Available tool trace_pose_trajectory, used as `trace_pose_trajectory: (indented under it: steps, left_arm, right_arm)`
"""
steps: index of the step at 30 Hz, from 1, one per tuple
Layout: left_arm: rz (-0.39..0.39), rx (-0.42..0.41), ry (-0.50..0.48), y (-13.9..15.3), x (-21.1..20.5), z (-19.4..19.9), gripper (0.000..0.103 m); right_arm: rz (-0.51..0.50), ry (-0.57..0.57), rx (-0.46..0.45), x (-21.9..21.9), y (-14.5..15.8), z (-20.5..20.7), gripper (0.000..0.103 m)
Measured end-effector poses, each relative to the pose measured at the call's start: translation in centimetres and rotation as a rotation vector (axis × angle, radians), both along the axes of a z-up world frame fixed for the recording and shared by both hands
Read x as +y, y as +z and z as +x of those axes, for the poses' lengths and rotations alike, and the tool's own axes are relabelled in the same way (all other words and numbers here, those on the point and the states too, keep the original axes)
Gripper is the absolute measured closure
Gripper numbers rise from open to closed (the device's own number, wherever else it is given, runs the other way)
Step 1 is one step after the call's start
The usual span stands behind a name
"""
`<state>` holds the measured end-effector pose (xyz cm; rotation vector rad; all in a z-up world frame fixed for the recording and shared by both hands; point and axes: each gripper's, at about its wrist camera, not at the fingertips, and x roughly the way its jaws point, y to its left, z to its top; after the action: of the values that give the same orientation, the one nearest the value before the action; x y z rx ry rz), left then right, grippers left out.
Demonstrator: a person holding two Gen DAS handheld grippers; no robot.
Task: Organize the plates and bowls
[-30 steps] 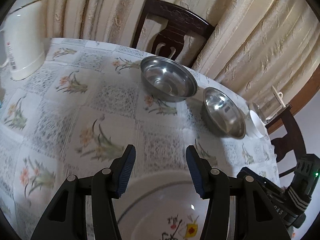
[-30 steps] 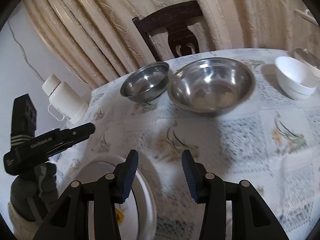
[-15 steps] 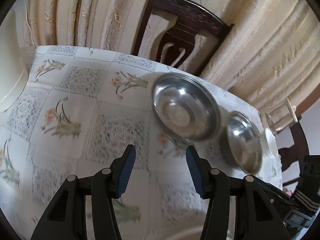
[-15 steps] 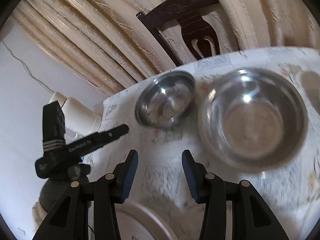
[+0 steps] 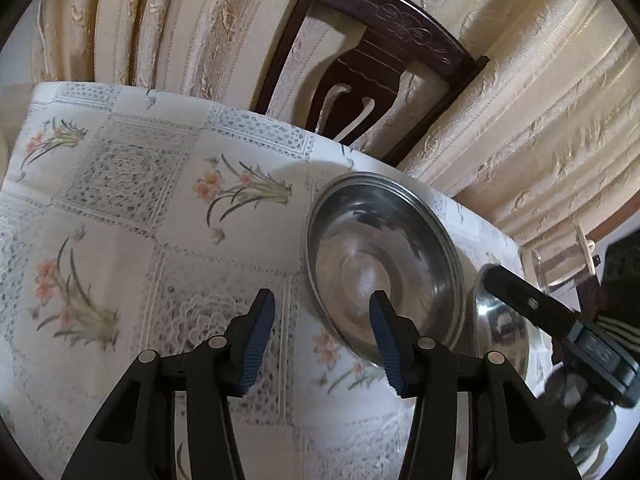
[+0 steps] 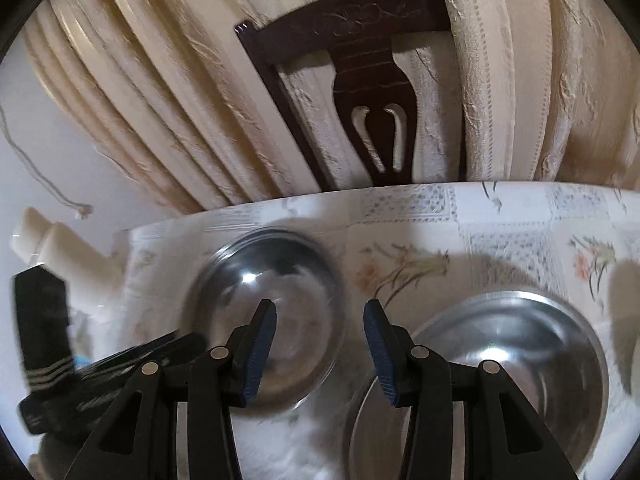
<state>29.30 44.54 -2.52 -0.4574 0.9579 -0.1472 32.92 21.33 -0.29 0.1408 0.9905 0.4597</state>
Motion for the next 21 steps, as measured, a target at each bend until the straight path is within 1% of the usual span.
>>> trace_pose_trajectory:
  steps: [3, 5, 6, 8, 9, 12, 15, 18, 21]
  left_arm:
    - [0.002, 0.013, -0.013, -0.6, -0.2, 0.6, 0.059]
    - [0.009, 0.021, -0.026, -0.9, -0.4, 0.8, 0.063]
    - [0.013, 0.025, -0.033, -1.1, -0.5, 0.9, 0.064]
    - [0.01, 0.027, -0.041, -1.3, -0.7, 0.9, 0.065]
    - [0.008, 0.027, -0.042, -1.4, -0.8, 1.0, 0.065]
    - [0.006, 0.028, -0.047, -1.5, -1.1, 1.0, 0.065]
    - [0.022, 0.019, -0.064, -1.2, -1.8, 0.6, 0.065]
    - [0.066, 0.024, -0.062, -1.0, -2.4, 0.4, 0.065]
    - [0.071, 0.03, -0.047, -0.9, -2.1, 0.2, 0.065]
  right_arm:
    - [-0.002, 0.0, 0.02, 0.4, -0.8, 1.2, 0.055]
    - [-0.01, 0.02, 0.012, 0.9, -0.9, 1.3, 0.055]
    - [-0.027, 0.037, 0.006, 1.4, -1.0, 1.3, 0.055]
    - [-0.078, 0.059, -0.005, 2.1, -1.4, 1.1, 0.055]
    - [-0.083, 0.065, -0.005, 2.2, -1.5, 1.1, 0.055]
    - [-0.085, 0.08, -0.019, 2.3, -1.4, 0.7, 0.054]
    - [-0.079, 0.09, -0.016, 2.3, -1.1, 0.6, 0.055]
    - [-0.073, 0.1, -0.019, 2.2, -0.8, 0.2, 0.059]
    - [-0.067, 0.12, -0.03, 2.4, -0.3, -0.5, 0.062]
